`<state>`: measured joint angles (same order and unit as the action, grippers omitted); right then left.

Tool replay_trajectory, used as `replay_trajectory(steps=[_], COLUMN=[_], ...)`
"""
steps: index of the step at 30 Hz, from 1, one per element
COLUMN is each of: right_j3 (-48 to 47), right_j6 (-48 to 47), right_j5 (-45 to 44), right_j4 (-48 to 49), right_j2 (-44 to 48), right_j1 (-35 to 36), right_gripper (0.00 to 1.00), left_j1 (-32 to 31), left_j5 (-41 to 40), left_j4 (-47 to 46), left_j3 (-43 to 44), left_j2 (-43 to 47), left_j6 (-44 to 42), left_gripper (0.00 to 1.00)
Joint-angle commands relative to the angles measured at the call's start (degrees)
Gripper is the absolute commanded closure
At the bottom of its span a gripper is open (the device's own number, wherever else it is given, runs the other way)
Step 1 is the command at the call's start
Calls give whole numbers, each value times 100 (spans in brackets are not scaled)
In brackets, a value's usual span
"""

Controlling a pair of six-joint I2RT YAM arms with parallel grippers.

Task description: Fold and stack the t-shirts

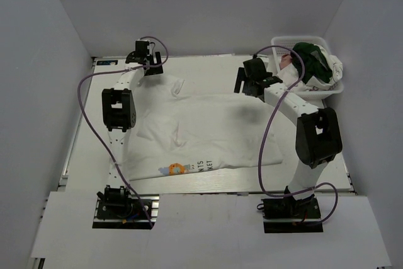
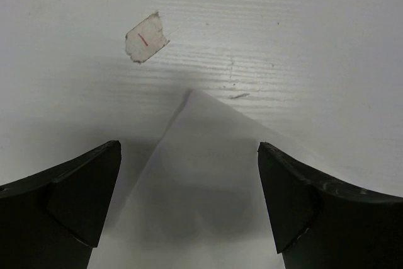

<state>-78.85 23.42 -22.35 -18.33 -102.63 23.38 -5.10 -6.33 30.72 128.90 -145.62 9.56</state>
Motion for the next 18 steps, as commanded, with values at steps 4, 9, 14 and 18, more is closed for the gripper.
replay_trajectory(steps=[4,9,14,18], right_j3=[133,282,239,-147], right_j6=[110,119,136,224], right_j5=[55,-24,-173,-586], right_j4=[4,92,145,146], right_j2=[68,112,-64,-624], right_j1=[-272,-395,-474,-553], right_gripper=[9,9,9,9], left_j1=[-35,-35,-35,-35], left_j5=[202,431,571,571], left_j4=[-786,-1059,-1182,-1244], left_j3=[275,206,153,-145], left_j2=[-177,-318,-379,-379], left_j6=[72,370,634,705], left_gripper=[4,18,37,78])
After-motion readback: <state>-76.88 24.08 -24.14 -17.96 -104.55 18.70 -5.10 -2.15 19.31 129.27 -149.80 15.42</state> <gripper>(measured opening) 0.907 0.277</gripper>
